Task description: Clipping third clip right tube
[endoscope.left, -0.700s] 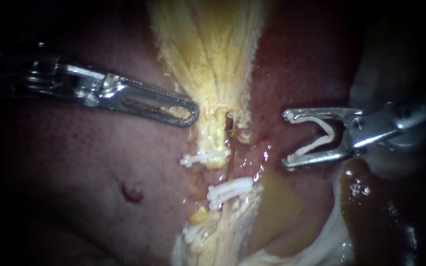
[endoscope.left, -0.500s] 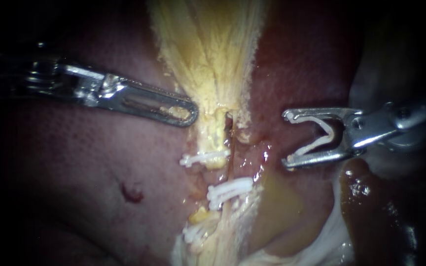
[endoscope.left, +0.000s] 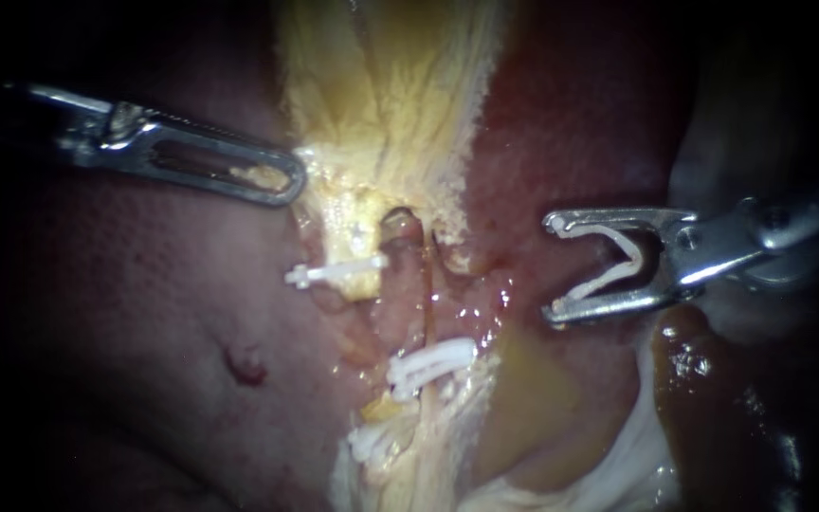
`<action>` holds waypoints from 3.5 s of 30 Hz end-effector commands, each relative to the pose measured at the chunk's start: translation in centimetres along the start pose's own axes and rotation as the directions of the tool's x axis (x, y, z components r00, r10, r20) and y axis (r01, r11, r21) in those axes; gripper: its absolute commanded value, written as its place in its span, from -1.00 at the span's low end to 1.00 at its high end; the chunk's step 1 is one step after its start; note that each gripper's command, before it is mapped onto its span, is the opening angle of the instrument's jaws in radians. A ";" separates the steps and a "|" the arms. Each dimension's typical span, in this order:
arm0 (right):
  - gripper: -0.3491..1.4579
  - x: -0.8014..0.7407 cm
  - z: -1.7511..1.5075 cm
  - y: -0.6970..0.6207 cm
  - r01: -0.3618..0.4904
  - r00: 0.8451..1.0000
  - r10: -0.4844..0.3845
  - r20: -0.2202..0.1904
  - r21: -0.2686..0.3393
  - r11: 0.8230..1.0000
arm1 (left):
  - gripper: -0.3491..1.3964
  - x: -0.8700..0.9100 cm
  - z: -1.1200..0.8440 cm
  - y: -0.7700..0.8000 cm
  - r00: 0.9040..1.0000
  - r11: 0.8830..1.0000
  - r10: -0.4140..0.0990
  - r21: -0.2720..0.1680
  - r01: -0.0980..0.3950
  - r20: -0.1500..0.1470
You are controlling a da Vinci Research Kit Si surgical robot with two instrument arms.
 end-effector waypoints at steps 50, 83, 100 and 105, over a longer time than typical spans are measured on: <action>-0.06 -0.40 1.46 0.44 -0.222 0.975 0.223 -0.017 0.065 0.973 | -1.00 0.01 -0.06 0.01 1.000 1.000 0.001 0.002 -0.001 -0.002; -0.07 -0.33 1.62 0.53 -0.373 0.876 0.442 -0.196 0.307 0.876 | -1.00 0.00 -0.07 0.01 1.000 1.000 0.001 0.003 -0.001 -0.002; -0.07 -0.18 1.54 0.47 -0.369 0.857 0.458 -0.235 0.341 0.865 | -1.00 0.00 -0.08 0.02 1.000 1.000 0.001 0.003 -0.001 -0.002; -0.07 -0.18 1.54 0.46 -0.375 0.852 0.468 -0.236 0.350 0.859 | -1.00 0.00 -0.08 0.02 1.000 1.000 0.001 0.003 -0.001 -0.002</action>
